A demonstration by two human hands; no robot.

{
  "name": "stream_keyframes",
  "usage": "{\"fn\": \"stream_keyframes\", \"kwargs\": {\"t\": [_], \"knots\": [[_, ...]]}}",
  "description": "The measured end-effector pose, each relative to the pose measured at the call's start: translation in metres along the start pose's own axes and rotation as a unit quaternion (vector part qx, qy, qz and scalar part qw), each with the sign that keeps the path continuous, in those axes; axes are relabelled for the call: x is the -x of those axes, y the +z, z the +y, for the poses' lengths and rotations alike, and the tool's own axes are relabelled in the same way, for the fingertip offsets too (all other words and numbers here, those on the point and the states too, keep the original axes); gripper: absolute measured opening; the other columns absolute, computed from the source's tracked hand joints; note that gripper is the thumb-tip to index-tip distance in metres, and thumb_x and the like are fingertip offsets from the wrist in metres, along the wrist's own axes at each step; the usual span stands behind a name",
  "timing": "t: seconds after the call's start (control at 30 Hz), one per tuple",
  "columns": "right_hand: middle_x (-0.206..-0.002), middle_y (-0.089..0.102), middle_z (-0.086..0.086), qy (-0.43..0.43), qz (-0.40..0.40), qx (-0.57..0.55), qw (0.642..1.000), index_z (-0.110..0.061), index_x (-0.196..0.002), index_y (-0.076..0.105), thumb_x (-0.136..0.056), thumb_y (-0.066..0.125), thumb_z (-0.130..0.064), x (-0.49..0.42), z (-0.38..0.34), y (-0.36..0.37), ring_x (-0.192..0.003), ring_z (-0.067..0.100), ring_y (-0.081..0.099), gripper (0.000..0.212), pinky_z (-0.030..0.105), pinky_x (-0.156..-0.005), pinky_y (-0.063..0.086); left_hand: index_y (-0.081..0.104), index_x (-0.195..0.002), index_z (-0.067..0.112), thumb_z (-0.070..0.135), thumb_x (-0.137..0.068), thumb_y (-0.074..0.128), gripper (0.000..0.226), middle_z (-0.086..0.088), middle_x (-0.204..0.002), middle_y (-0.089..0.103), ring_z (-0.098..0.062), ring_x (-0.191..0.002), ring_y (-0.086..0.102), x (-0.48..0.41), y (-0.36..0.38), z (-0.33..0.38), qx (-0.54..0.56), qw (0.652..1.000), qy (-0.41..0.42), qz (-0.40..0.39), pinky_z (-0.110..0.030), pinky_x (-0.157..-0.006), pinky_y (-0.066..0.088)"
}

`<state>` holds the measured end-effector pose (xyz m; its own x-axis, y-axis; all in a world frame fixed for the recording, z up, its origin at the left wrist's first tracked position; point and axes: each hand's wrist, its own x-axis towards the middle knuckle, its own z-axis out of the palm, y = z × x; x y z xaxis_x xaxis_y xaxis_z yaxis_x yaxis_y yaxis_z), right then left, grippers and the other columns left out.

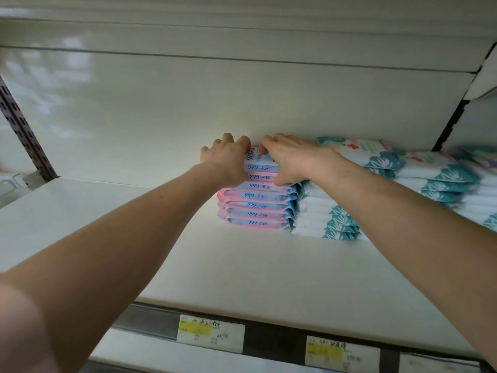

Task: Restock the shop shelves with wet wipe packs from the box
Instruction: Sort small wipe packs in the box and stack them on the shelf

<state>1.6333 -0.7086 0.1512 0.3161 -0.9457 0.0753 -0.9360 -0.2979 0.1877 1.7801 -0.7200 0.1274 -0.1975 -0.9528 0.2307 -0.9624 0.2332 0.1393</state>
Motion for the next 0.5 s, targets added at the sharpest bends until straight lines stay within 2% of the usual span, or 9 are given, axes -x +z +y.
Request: {"fn": "stream_keyframes", "kwargs": {"t": [0.13,0.23,0.4,0.5], "knots": [[-0.125,0.044,0.005,0.021,-0.013,0.013,1.000,-0.021,-0.131,0.042,-0.076,0.073,-0.025,0.007,-0.008,-0.011,-0.113,0.026,0.047,0.063,0.035,-0.075,0.041,0.042,-0.136,0.024,0.021,-0.085,0.061,0.055,-0.010,-0.129,0.040,-0.029,-0.121,0.040,0.012,-0.003,-0.002,0.008,1.000,-0.004,0.011,-0.042,-0.098,0.036],[-0.123,0.046,0.006,0.028,0.001,-0.020,0.999,-0.021,-0.125,0.049,-0.080,0.069,-0.023,0.015,-0.020,-0.021,-0.109,0.028,0.050,0.049,0.035,-0.078,0.044,0.041,-0.139,0.023,0.018,-0.085,0.060,0.058,-0.011,-0.133,0.039,-0.030,-0.124,0.039,0.025,-0.010,-0.008,0.033,0.999,-0.015,0.025,-0.042,-0.099,0.036],[-0.112,0.064,0.008,0.065,0.041,-0.125,0.989,-0.012,-0.110,0.064,-0.083,0.057,-0.011,0.026,-0.054,-0.029,-0.099,0.029,0.062,0.028,0.039,-0.089,0.052,0.047,-0.135,0.019,0.019,-0.087,0.059,0.049,-0.014,-0.130,0.043,-0.034,-0.113,0.052,0.053,-0.022,-0.023,0.133,0.989,-0.049,0.045,-0.043,-0.100,0.043],[-0.112,0.066,0.010,0.084,0.062,-0.228,0.968,-0.010,-0.109,0.068,-0.088,0.053,-0.012,0.036,-0.080,-0.030,-0.103,0.028,0.062,0.026,0.035,-0.093,0.050,0.050,-0.132,0.018,0.019,-0.086,0.058,0.046,-0.011,-0.129,0.051,-0.029,-0.106,0.058,0.073,-0.029,-0.040,0.204,0.971,-0.103,0.071,-0.031,-0.088,0.046]]}}
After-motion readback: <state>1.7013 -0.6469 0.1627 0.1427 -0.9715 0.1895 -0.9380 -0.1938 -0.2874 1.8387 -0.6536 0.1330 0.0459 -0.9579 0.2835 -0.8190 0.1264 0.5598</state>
